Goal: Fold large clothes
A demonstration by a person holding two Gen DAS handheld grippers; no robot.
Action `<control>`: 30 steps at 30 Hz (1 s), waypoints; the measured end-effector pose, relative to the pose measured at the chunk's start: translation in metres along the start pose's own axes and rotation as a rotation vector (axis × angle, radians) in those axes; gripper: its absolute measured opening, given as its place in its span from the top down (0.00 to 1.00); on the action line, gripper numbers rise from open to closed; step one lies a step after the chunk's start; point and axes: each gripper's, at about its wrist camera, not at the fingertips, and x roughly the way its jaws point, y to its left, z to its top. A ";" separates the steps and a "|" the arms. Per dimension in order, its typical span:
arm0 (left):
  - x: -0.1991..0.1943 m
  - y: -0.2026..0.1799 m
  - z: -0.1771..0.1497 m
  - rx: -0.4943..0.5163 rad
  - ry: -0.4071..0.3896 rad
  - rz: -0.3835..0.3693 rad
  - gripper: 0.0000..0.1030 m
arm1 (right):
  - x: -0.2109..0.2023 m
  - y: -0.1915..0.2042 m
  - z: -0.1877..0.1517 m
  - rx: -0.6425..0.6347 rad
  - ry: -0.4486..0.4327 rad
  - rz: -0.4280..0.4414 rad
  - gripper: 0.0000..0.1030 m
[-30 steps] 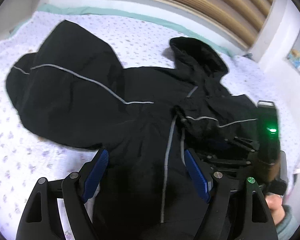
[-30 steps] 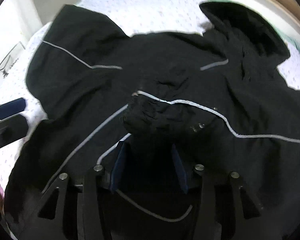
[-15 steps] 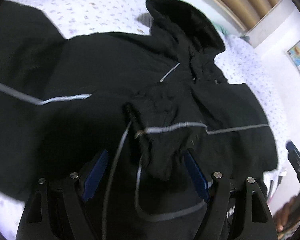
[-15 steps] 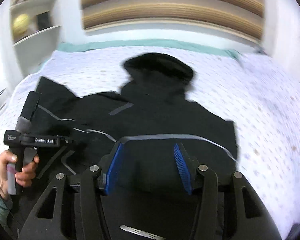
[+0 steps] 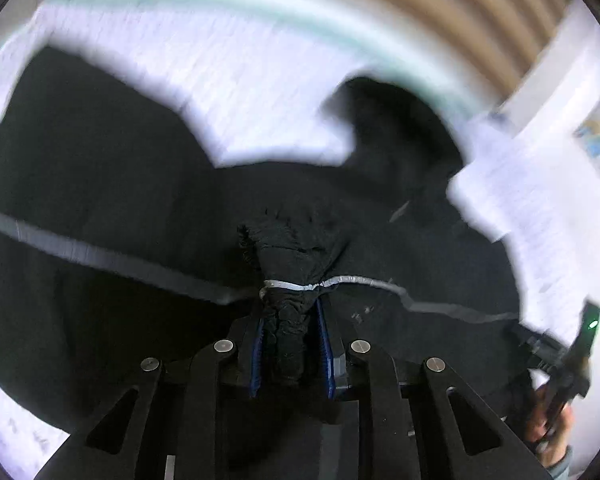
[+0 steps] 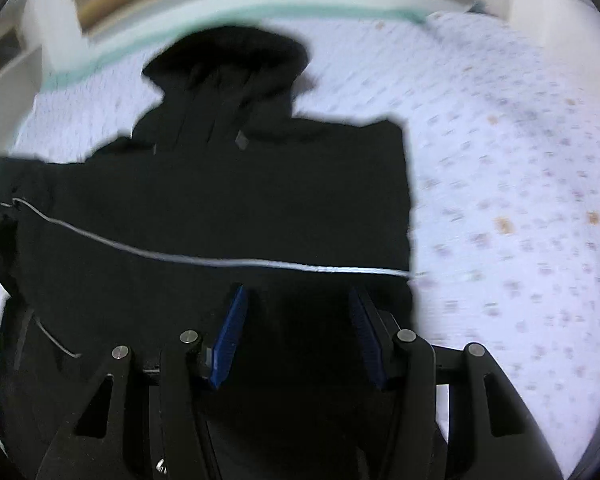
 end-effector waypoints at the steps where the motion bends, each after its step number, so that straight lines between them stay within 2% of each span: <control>1: 0.016 0.009 -0.006 -0.015 0.060 0.028 0.78 | 0.011 0.006 -0.002 -0.016 0.019 -0.020 0.45; 3: 0.024 0.019 -0.013 -0.029 0.058 -0.005 0.77 | 0.033 0.016 -0.008 -0.042 0.059 -0.068 0.43; 6: 0.006 0.017 -0.017 0.001 0.002 -0.022 0.72 | 0.036 0.022 -0.010 -0.065 0.061 -0.095 0.43; 7: -0.003 0.017 -0.018 0.006 -0.011 -0.020 0.68 | 0.035 0.018 -0.008 -0.050 0.074 -0.079 0.43; 9: -0.028 0.016 -0.021 0.006 -0.066 -0.015 0.68 | 0.024 0.010 -0.004 -0.016 0.075 -0.047 0.43; 11: -0.062 0.010 -0.024 0.019 -0.171 0.013 0.62 | 0.003 0.010 -0.004 0.007 0.030 -0.003 0.42; 12: -0.071 0.008 -0.024 0.023 -0.195 0.013 0.60 | -0.007 0.012 -0.004 0.010 0.007 0.021 0.42; 14: -0.090 -0.001 -0.023 0.032 -0.246 -0.035 0.57 | -0.028 0.026 -0.004 -0.001 -0.043 0.061 0.42; 16: -0.092 -0.021 -0.024 0.072 -0.220 -0.095 0.57 | -0.041 0.048 -0.002 -0.019 -0.070 0.087 0.42; 18: -0.076 -0.034 -0.030 0.102 -0.179 -0.096 0.57 | -0.044 0.071 0.000 -0.037 -0.083 0.092 0.42; 20: -0.039 -0.046 -0.035 0.110 -0.113 -0.046 0.57 | -0.040 0.098 -0.002 -0.053 -0.095 0.067 0.42; 22: 0.008 -0.042 -0.041 0.062 0.013 0.024 0.58 | -0.024 0.114 -0.003 -0.052 -0.084 0.033 0.42; 23: 0.026 -0.037 -0.045 0.040 0.043 0.030 0.59 | -0.014 0.120 -0.003 -0.045 -0.066 0.022 0.42; 25: 0.029 -0.041 -0.050 0.065 0.008 0.039 0.58 | 0.019 0.125 -0.011 -0.048 -0.023 -0.006 0.42; 26: 0.028 -0.043 -0.053 0.081 0.005 0.050 0.58 | 0.032 0.128 -0.016 -0.060 -0.031 -0.019 0.40; 28: 0.025 -0.044 -0.053 0.094 -0.009 0.055 0.58 | 0.035 0.129 -0.030 -0.079 -0.130 -0.031 0.39; 30: 0.026 -0.045 -0.053 0.102 -0.027 0.044 0.58 | 0.033 0.130 -0.034 -0.071 -0.151 -0.033 0.39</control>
